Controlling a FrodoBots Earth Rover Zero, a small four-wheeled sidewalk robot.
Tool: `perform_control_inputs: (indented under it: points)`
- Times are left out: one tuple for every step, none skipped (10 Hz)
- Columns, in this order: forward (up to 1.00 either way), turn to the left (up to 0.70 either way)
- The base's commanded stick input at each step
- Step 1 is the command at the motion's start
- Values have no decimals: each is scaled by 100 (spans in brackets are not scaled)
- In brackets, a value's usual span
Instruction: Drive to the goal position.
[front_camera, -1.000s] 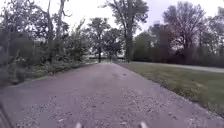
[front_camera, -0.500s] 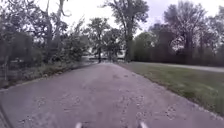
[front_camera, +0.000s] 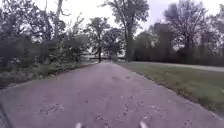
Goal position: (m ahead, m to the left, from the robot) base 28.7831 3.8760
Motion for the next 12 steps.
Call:
perform_control_inputs:
  points:
    - [70, 0]
    - [70, 0]
    - [70, 0]
    - [70, 0]
    - [70, 0]
    - [70, 0]
    - [70, 0]
    - [70, 0]
    - [70, 0]
    - [70, 0]
    - [70, 0]
    - [70, 0]
